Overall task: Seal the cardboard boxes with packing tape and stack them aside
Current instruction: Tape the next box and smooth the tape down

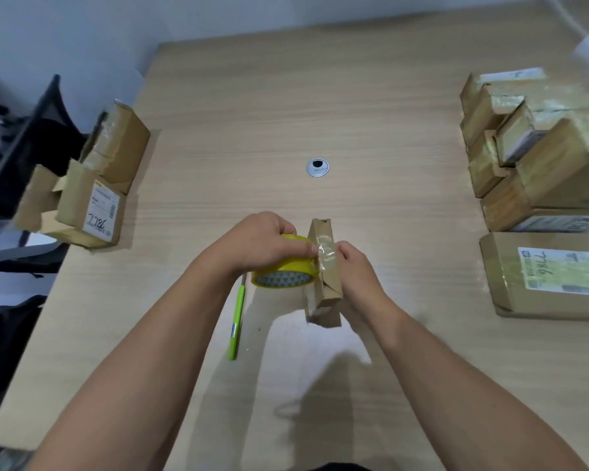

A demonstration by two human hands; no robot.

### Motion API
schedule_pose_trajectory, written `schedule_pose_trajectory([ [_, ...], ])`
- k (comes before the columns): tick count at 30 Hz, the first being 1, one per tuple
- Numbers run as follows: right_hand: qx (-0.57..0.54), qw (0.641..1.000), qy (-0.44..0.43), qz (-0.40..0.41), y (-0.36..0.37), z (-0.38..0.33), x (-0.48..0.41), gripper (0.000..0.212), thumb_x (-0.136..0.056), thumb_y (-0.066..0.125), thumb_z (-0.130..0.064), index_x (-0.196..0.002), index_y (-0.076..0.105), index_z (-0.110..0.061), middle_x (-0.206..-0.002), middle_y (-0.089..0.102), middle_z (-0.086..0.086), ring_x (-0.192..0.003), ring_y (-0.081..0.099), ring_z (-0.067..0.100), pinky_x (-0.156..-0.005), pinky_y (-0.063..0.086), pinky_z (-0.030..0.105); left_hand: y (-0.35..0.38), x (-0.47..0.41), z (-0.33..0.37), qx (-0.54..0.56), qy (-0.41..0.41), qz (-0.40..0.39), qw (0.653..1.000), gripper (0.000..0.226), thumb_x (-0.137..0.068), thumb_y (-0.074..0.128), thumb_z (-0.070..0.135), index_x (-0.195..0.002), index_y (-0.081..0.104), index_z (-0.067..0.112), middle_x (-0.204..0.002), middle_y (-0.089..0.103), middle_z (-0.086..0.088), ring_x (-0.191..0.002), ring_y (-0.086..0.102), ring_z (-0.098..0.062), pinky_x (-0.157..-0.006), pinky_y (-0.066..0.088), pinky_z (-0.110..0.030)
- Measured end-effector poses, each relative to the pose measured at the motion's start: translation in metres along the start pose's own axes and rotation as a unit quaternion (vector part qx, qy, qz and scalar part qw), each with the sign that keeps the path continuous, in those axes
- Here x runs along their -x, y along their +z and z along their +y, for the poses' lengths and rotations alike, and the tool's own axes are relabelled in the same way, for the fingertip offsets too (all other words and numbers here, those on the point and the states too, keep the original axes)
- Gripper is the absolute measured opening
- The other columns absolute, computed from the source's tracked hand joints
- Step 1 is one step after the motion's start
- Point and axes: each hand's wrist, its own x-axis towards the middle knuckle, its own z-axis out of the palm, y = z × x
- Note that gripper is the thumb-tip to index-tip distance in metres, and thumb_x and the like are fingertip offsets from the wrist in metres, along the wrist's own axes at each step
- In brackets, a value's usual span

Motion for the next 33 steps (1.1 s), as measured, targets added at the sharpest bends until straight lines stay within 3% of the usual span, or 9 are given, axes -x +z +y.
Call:
schedule_pose_trajectory([
  [2, -0.097, 0.993, 0.052, -0.048, -0.017, -0.011, 0.007, 0.03, -0.099, 0.048, -0.041, -0.087, 0.068, -0.022, -0.08, 0.07, 0.001, -0.065, 0.063, 0.014, -0.06, 0.048, 0.026, 0.009, -0.005, 0.014, -0.026, 0.006, 0.021, 0.999, 0.047, -0.078, 0.077, 0.048, -0.064, 0.061, 0.007, -0.059, 0.05, -0.002, -0.058, 0.048, -0.017, -0.058, 0.037, -0.03],
  [4, -0.151, 0.983, 0.062, -0.088, -0.032, -0.017, 0.011, 0.047, -0.102, 0.041, -0.055, -0.098, 0.074, -0.022, -0.092, 0.076, 0.011, -0.077, 0.069, 0.021, -0.073, 0.053, 0.034, 0.016, -0.01, 0.027, -0.05, 0.018, 0.025, 0.998, 0.05, -0.079, 0.075, 0.051, -0.068, 0.061, 0.003, -0.064, 0.053, -0.005, -0.062, 0.05, -0.018, -0.059, 0.038, -0.032],
  [6, -0.182, 0.975, 0.045, -0.122, -0.047, -0.018, 0.016, 0.05, -0.104, 0.037, -0.057, -0.108, 0.074, -0.024, -0.103, 0.075, 0.015, -0.089, 0.072, 0.025, -0.08, 0.056, 0.039, 0.024, -0.014, 0.039, -0.058, 0.026, 0.026, 0.998, 0.049, -0.08, 0.072, 0.052, -0.071, 0.061, 0.005, -0.067, 0.055, -0.005, -0.064, 0.052, -0.018, -0.06, 0.039, -0.032],
  [10, -0.175, 0.972, 0.0, -0.156, -0.063, -0.012, 0.023, 0.042, -0.1, 0.052, -0.047, -0.116, 0.067, -0.012, -0.096, 0.073, 0.007, -0.082, 0.071, 0.019, -0.069, 0.056, 0.034, 0.039, -0.019, 0.058, -0.014, 0.066, 0.047, 0.997, 0.04, -0.083, 0.056, 0.044, -0.078, 0.062, 0.004, -0.073, 0.058, -0.009, -0.071, 0.05, -0.02, -0.06, 0.035, -0.034],
  [15, -0.138, 0.987, -0.028, -0.082, -0.074, -0.002, 0.022, 0.035, -0.102, 0.054, -0.042, -0.096, 0.068, -0.011, -0.082, 0.07, 0.008, -0.074, 0.068, 0.021, -0.065, 0.056, 0.036, 0.043, -0.021, 0.057, 0.051, 0.12, 0.044, 0.99, 0.019, -0.084, 0.056, 0.031, -0.085, 0.069, 0.017, -0.087, 0.069, -0.001, -0.083, 0.058, -0.016, -0.068, 0.043, -0.029],
  [19, -0.136, 0.991, -0.015, -0.003, -0.072, 0.004, 0.013, 0.032, -0.103, 0.054, -0.038, -0.092, 0.062, -0.009, -0.08, 0.061, 0.009, -0.071, 0.061, 0.022, -0.062, 0.054, 0.039, 0.05, -0.021, 0.036, 0.159, 0.1, -0.014, 0.982, 0.026, -0.077, 0.06, 0.044, -0.076, 0.064, 0.019, -0.072, 0.06, 0.005, -0.072, 0.056, -0.013, -0.07, 0.042, -0.033],
  [23, -0.116, 0.993, 0.001, 0.03, -0.067, 0.013, 0.006, 0.04, -0.1, 0.054, -0.042, -0.096, 0.065, -0.003, -0.086, 0.063, 0.013, -0.075, 0.062, 0.025, -0.059, 0.055, 0.037, 0.059, -0.018, 0.01, 0.272, 0.094, -0.051, 0.957, 0.036, -0.075, 0.065, 0.052, -0.067, 0.057, 0.018, -0.068, 0.047, 0.004, -0.07, 0.046, -0.014, -0.071, 0.035, -0.033],
  [27, -0.119, 0.991, 0.031, 0.054, -0.058, 0.02, 0.003, 0.035, -0.104, 0.053, -0.035, -0.09, 0.071, -0.008, -0.081, 0.07, 0.008, -0.069, 0.067, 0.019, -0.053, 0.05, 0.026, 0.064, -0.021, -0.004, 0.248, 0.089, -0.056, 0.963, 0.065, -0.074, 0.067, 0.058, -0.077, 0.056, -0.006, -0.075, 0.048, -0.008, -0.075, 0.047, -0.018, -0.076, 0.035, -0.034],
  [33, -0.07, 0.993, 0.03, 0.088, -0.048, 0.031, -0.001, 0.038, -0.104, 0.049, -0.033, -0.081, 0.067, -0.01, -0.074, 0.064, 0.001, -0.066, 0.058, 0.015, -0.058, 0.045, 0.026, 0.064, -0.031, -0.01, 0.152, 0.07, -0.038, 0.985, 0.037, -0.081, 0.067, 0.05, -0.065, 0.06, 0.016, -0.058, 0.05, 0.006, -0.057, 0.046, -0.009, -0.059, 0.034, -0.027],
])
